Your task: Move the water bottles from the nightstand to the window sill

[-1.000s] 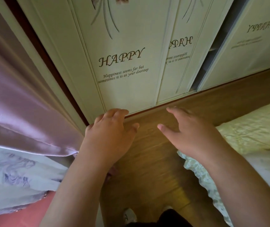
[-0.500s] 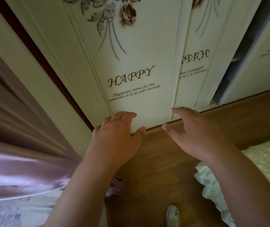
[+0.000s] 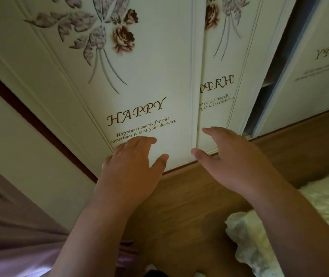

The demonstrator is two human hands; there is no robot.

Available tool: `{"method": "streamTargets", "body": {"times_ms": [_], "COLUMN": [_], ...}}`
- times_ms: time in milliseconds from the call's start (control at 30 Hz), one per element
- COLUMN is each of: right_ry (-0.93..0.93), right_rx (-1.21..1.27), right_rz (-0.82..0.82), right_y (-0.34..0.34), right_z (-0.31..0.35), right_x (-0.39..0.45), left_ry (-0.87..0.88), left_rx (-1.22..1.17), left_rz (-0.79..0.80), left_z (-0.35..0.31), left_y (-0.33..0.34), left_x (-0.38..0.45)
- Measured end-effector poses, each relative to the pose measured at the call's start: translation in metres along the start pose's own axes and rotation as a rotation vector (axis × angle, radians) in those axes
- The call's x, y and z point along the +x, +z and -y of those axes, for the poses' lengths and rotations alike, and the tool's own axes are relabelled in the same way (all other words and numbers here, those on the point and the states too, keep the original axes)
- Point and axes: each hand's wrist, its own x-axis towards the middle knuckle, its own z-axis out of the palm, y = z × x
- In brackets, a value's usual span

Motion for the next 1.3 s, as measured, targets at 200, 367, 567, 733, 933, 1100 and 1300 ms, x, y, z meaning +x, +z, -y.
{"method": "streamTargets", "body": {"times_ms": [200,367,567,733,933,1100,1300], "right_ry": [0.092,0.218,0.357,0.430,0.511,0.624,0.713], "right_rx": [0.004,-0.017,-0.051,-0.091,-0.109,-0.126,-0.122], "right_rz": [0.006,-0.016,-0.073,-0.128,-0.184,-0.209,-0.211], "right_y": [-0.005,-0.005,-0.007,-0.004,0.010,0.024,0.032], "right_z": [-0.022,-0.032,-0.032,-0.023,-0.017,-0.018,-0.028], "right_x": [0.027,0.060,0.111,0.156,0.186,0.195,0.204], "left_ry": [0.077,0.173,0.288,0.384,0.491,0.589,0.652], "left_rx": [-0.006,-0.006,-0.015,-0.048,-0.047,-0.065,-0.061], "left_rz": [0.042,0.081,0.120,0.139,0.202,0.261,0.316], "left_z": [-0.014,-0.023,-0.031,-0.030,-0.025,-0.028,-0.032], "left_y": [0.011,0.021,0.017,0.006,0.003,0.015,0.032], "left_x": [0.047,0.100,0.178,0.236,0.291,0.320,0.344]}}
